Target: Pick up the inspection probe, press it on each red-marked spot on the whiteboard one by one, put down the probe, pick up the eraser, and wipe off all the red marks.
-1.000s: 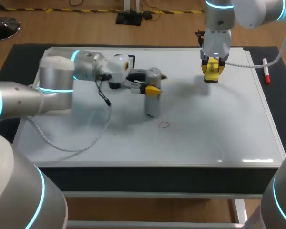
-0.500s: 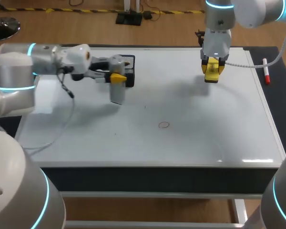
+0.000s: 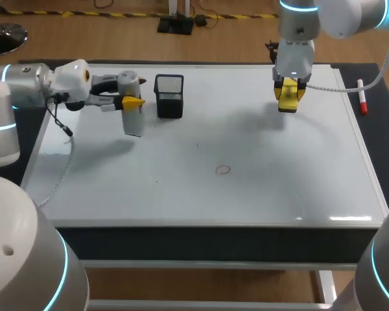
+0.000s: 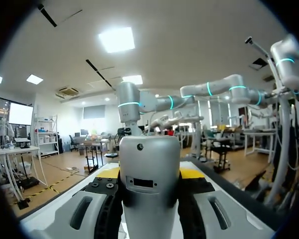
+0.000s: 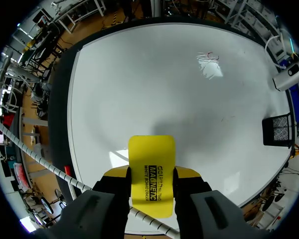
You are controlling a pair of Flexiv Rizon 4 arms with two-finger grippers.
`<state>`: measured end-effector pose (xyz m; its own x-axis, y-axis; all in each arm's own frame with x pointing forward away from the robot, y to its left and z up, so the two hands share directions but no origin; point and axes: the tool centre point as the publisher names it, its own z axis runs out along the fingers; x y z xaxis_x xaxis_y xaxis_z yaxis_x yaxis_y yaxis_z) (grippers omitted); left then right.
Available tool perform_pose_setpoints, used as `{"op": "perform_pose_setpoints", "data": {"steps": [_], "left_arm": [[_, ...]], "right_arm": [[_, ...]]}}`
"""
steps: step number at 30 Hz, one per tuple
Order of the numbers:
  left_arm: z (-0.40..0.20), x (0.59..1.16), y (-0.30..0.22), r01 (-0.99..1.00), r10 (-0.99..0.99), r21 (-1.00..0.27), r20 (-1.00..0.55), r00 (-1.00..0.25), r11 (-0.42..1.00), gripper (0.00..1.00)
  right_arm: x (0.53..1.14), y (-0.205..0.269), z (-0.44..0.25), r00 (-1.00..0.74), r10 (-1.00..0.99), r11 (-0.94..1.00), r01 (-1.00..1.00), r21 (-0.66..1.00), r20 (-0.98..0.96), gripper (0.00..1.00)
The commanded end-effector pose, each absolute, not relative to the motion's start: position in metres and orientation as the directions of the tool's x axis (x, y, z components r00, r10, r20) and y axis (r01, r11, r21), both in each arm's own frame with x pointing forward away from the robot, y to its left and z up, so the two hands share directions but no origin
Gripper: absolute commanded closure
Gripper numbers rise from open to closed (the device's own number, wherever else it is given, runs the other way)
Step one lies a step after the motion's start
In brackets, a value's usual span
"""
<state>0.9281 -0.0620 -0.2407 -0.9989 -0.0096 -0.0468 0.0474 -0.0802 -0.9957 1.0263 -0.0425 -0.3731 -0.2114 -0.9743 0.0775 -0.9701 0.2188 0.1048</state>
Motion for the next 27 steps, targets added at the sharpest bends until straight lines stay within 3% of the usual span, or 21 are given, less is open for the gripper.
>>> {"op": "perform_pose_setpoints", "data": {"steps": [1, 20, 27], "left_arm": [[-0.242, 0.921, -0.053, 0.047, -0.032, -0.995, -0.045, -0.998, -0.089, 1.00], [-0.245, 0.921, -0.042, 0.046, -0.059, -0.993, -0.040, -0.997, -0.108, 1.00], [-0.245, 0.921, -0.042, 0.046, -0.059, -0.993, -0.040, -0.997, -0.108, 1.00]], "right_arm": [[1.027, -0.044, -0.372, -0.209, -0.975, 0.216, -0.971, 0.105, 0.079, 1.00], [1.027, -0.044, -0.372, -0.209, -0.975, 0.216, -0.971, 0.105, 0.079, 1.00], [0.969, -0.031, -0.386, -0.116, -0.987, 0.126, -0.987, 0.099, 0.108, 1.00]]}}
